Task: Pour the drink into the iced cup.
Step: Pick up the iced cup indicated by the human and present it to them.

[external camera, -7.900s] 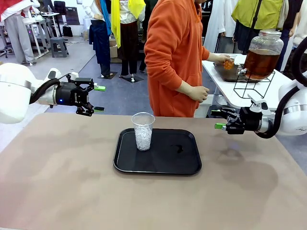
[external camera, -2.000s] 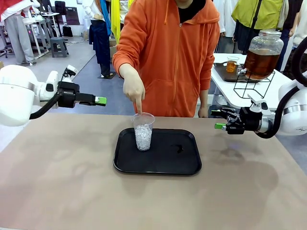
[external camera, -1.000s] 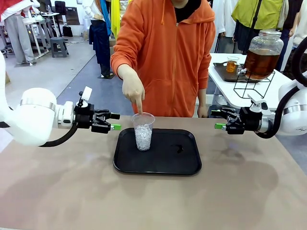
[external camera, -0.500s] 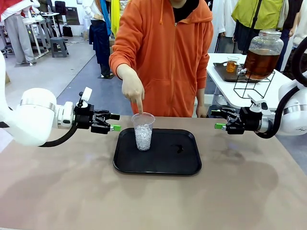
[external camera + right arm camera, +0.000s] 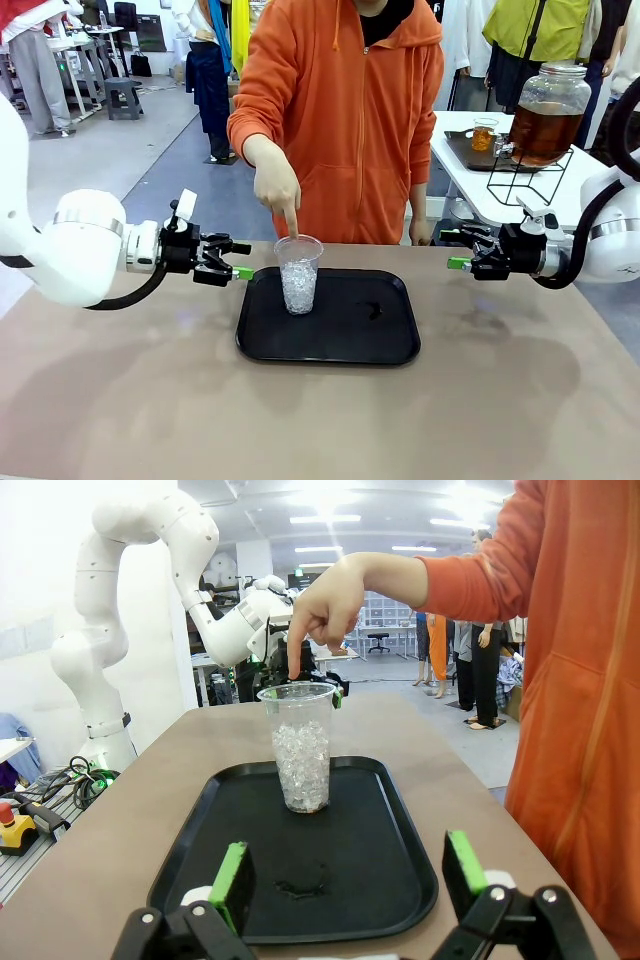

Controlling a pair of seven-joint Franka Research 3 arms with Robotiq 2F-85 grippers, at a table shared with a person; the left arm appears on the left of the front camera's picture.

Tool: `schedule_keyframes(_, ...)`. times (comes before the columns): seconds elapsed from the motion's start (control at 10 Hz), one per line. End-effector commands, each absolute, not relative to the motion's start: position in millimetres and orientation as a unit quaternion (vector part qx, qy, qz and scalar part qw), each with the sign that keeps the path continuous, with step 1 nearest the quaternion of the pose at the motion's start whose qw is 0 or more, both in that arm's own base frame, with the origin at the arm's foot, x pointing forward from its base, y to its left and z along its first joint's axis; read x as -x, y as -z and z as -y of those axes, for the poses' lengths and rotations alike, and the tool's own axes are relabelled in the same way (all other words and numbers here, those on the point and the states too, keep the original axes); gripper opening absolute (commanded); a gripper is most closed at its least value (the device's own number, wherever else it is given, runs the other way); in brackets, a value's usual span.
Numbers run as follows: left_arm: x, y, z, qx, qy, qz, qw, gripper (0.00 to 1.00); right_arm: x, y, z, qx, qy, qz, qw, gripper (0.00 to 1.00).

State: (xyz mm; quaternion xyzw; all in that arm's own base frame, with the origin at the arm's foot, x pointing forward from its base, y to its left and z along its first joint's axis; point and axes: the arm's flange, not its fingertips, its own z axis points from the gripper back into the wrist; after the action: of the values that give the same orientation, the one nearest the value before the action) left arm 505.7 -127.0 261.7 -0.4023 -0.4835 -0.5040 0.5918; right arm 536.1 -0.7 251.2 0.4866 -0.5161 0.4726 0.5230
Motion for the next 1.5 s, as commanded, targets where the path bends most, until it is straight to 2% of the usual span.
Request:
schedule_keyframes(0.0,-506.9,-255.7,130.1,0.411,0.517,0.490,0.569,1.00,-537.0,-253.8,-0.8,-0.486,-0.472,0.519,0.521,1.00)
schedule_keyframes(1.4,-532.6,-226.9,168.1,0.456,0.528,0.472,0.539,1.00,-537.0,-253.8,-0.8,-0.486,-0.472,0.519,0.521,1.00)
